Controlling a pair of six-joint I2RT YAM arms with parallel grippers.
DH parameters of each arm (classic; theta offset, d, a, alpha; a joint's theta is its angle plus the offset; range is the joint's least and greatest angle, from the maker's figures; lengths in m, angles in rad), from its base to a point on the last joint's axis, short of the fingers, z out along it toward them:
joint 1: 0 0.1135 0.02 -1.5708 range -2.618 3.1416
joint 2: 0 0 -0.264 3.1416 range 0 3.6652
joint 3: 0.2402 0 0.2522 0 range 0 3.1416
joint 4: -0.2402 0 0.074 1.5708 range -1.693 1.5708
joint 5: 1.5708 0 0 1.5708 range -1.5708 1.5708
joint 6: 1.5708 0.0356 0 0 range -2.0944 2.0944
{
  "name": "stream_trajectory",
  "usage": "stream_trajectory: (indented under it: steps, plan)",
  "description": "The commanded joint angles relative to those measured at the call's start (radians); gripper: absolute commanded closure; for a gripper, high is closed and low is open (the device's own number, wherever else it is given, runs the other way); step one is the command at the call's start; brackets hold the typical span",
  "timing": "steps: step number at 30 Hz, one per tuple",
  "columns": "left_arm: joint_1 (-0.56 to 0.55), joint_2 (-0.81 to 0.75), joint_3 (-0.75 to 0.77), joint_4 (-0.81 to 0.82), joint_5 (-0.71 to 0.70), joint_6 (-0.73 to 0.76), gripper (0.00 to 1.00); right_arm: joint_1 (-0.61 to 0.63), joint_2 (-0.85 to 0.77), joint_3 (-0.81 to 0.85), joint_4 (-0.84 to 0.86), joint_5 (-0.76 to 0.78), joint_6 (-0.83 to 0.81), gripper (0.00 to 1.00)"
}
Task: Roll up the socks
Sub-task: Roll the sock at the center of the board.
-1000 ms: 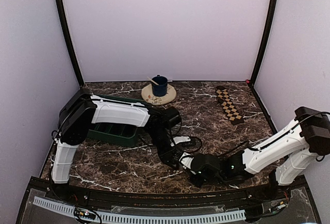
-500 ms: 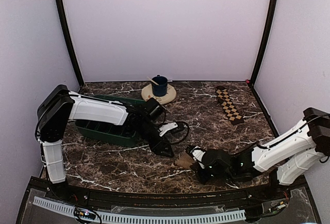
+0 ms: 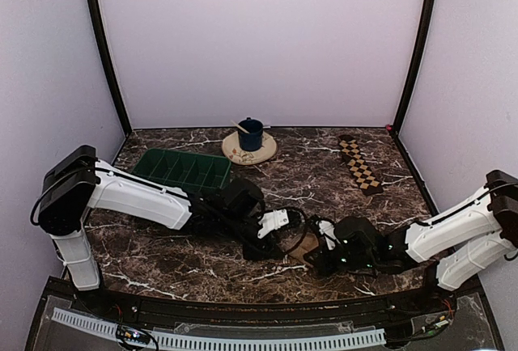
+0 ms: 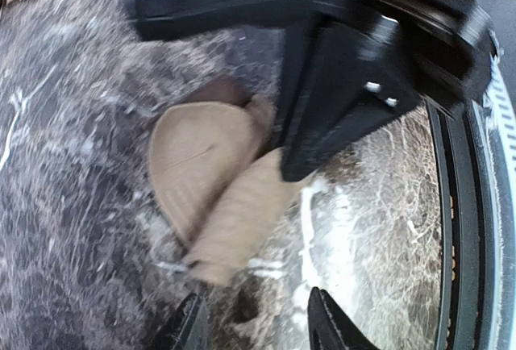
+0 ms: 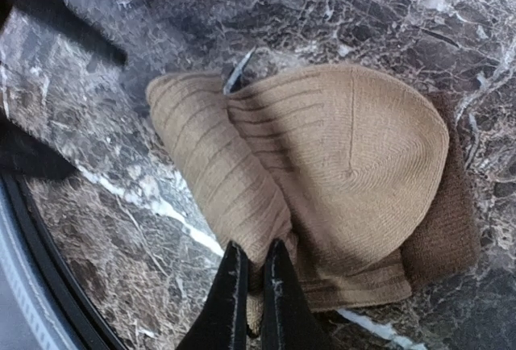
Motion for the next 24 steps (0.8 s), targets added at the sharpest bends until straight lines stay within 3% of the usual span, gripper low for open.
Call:
stream_trajectory:
  steps: [1, 17, 24]
  plan:
    - [-0.047, -0.023, -0.043, 0.130, -0.148, 0.107, 0.55, -0.047, -0.019, -0.035, 0.064, -0.128, 0.081, 1.00]
    - [-0.144, 0.053, -0.071, 0.277, -0.310, 0.385, 0.53, -0.136, 0.010, -0.091, 0.162, -0.293, 0.194, 1.00]
    - [-0.194, 0.032, -0.151, 0.424, -0.375, 0.507, 0.53, -0.155, 0.006, -0.095, 0.163, -0.321, 0.217, 1.00]
